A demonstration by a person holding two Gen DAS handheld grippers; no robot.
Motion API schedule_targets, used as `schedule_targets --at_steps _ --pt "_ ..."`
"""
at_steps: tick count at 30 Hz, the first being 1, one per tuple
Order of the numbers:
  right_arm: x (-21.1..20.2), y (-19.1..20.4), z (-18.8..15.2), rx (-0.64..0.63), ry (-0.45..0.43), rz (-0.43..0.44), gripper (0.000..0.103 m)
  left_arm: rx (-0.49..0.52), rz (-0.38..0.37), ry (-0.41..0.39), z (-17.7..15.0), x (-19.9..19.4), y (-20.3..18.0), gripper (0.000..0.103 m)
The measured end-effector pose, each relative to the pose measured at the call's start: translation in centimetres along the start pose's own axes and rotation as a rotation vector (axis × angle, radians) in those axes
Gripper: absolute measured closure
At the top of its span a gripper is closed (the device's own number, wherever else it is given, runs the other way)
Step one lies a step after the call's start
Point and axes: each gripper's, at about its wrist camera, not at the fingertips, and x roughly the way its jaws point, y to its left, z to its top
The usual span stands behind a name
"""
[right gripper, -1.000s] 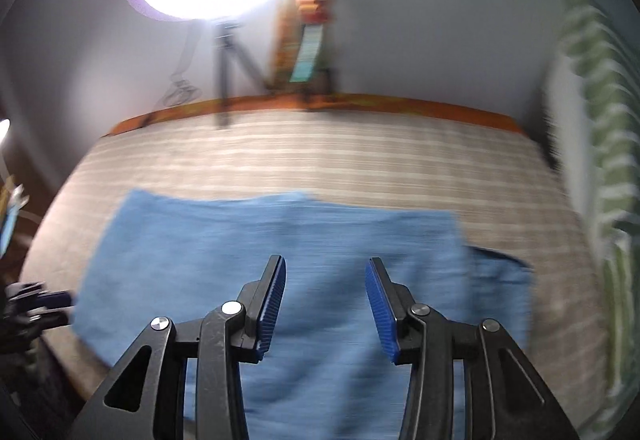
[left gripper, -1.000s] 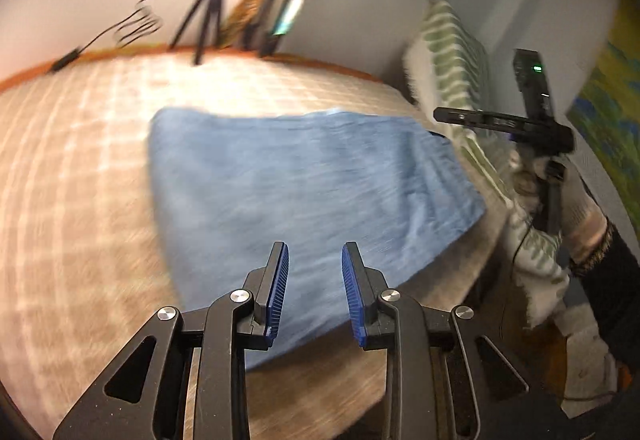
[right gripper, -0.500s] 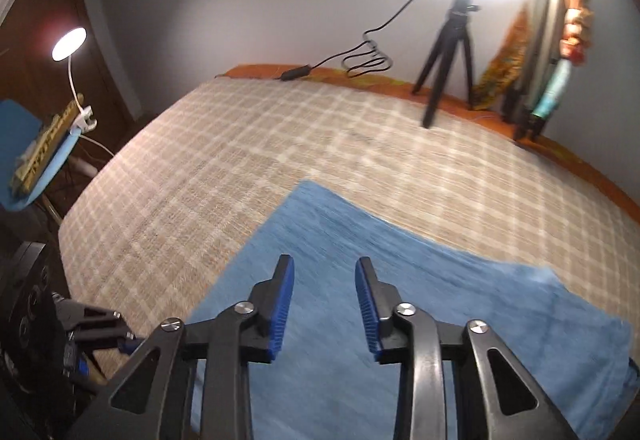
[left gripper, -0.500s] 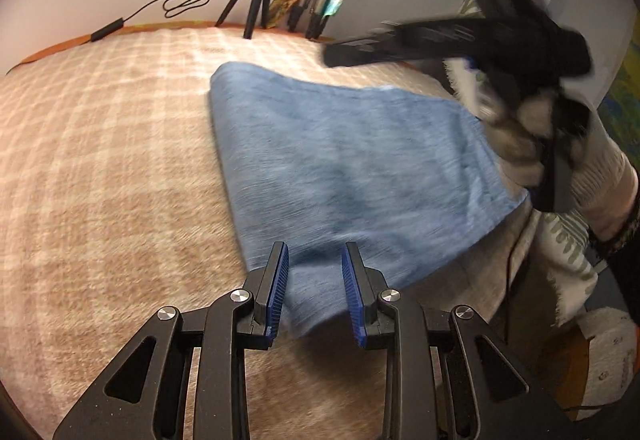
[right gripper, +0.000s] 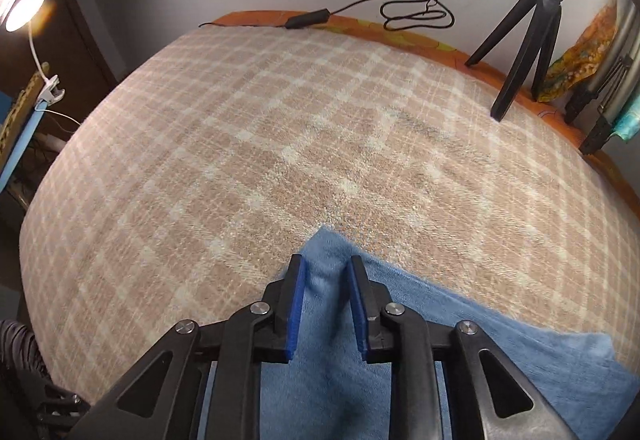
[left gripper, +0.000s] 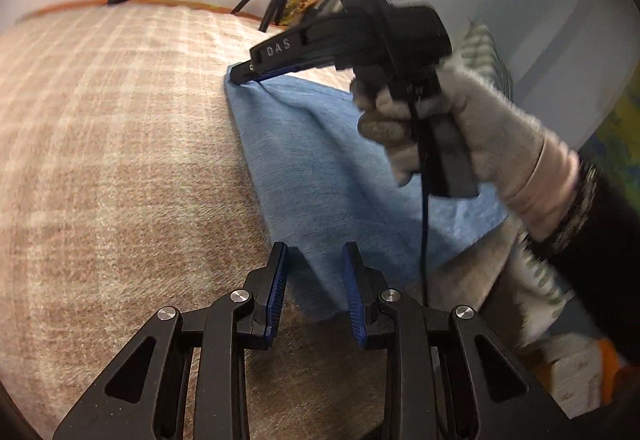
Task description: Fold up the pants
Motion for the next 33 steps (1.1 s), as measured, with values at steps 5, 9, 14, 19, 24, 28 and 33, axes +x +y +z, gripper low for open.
schedule_targets --at_steps 5,9,14,19,24,28,33 --pt "-0.5 -0.7 0.2 0.057 0.000 0.031 0.077 -0.124 -0.058 -0.005 0.3 -0.1 1.9 0.073" --pt "-3.7 -1.0 -1.0 0.110 -0.052 0.084 0.070 -0.132 -0.062 -0.036 0.8 -1.1 2.1 0.073" --pt "-10.0 -0.2 -5.6 0.163 -0.136 0.131 0.064 -0.172 -0.057 -0.103 1.7 -3.3 2.9 0.073" --pt "-15.2 0.9 -10.5 0.228 -0.223 0.119 0.042 -0.203 -0.067 -0.144 3.3 -5.3 4.2 0.064" --pt "-16.3 4.4 -12.6 0.241 -0.235 0.122 0.039 -0.215 -0.106 -0.084 6.4 -5.5 5.4 0.057" --pt "-16.4 7.1 -13.3 0.289 -0.242 0.127 0.039 -0.199 -0.119 -0.038 8.7 -4.4 5.5 0.057" --pt "-15.1 8.6 -14.1 0.320 -0.211 0.097 0.039 -0.232 -0.154 -0.005 9.8 -1.9 6.1 0.057"
